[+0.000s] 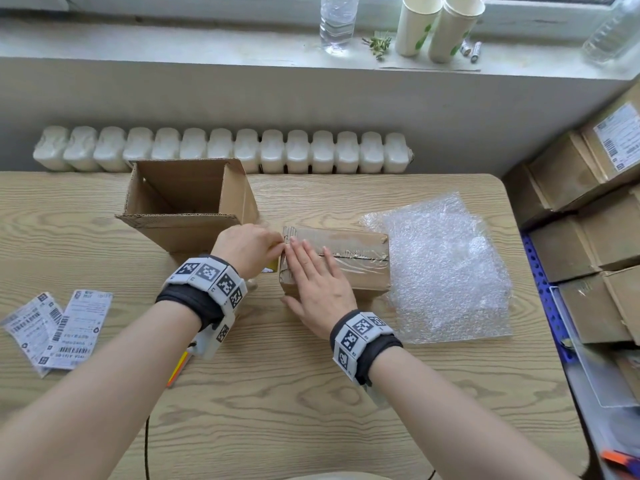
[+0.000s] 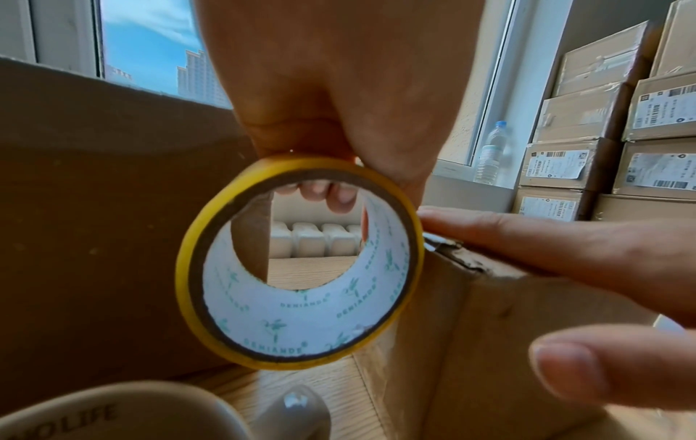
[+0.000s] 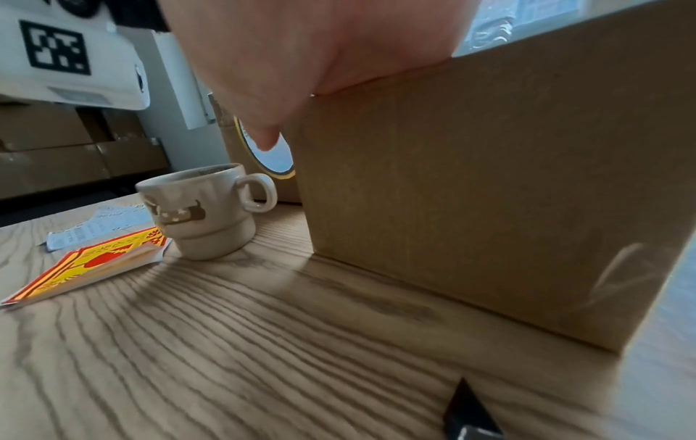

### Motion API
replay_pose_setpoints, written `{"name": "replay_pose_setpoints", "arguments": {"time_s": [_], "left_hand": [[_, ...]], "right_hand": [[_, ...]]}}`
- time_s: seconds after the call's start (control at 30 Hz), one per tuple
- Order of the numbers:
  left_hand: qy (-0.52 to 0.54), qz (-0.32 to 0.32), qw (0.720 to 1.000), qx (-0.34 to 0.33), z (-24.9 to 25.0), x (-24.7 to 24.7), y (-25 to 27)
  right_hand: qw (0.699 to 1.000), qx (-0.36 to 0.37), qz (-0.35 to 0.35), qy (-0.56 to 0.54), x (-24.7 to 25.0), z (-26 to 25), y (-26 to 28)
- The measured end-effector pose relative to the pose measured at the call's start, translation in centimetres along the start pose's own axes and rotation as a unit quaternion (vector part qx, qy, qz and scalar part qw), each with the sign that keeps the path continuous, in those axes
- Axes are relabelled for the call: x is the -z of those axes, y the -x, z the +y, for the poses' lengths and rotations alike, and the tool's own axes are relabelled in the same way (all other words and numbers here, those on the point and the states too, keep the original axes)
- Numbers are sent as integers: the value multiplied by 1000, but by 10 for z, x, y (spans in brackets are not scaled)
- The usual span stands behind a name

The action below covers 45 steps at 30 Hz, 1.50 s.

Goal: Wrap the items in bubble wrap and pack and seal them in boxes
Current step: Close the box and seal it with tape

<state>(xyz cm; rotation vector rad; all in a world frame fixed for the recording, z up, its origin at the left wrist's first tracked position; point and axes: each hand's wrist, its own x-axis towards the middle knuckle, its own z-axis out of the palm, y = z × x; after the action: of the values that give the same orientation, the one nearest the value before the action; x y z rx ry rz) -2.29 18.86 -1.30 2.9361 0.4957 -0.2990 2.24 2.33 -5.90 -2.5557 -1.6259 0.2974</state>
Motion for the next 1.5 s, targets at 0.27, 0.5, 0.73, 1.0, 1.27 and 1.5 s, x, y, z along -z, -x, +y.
{"name": "replay_pose_setpoints", "arguments": {"time_s": [0.27,0.5,0.73,1.0,1.27,1.5], "left_hand": [[61,-21,998,14,3,5,15],[99,-65,993,19,1,14,26],[90,-56,994,9,5,24,24],[91,-43,995,9,12,32,37],[31,-22,999,4,13,33,34],[19,-38,999,20,3,24,26]], "right_hand": [[995,-48,83,1,-6,-15,-4],[996,-41,85,-3,2,-13,-5],[999,-29,42,-7,13,-8,-7],[996,-41,66,-48,16,-13,-6],[994,-96,-20,-45,16,-17,-10],[998,-45,-36,-25,7,-24,-23]]}}
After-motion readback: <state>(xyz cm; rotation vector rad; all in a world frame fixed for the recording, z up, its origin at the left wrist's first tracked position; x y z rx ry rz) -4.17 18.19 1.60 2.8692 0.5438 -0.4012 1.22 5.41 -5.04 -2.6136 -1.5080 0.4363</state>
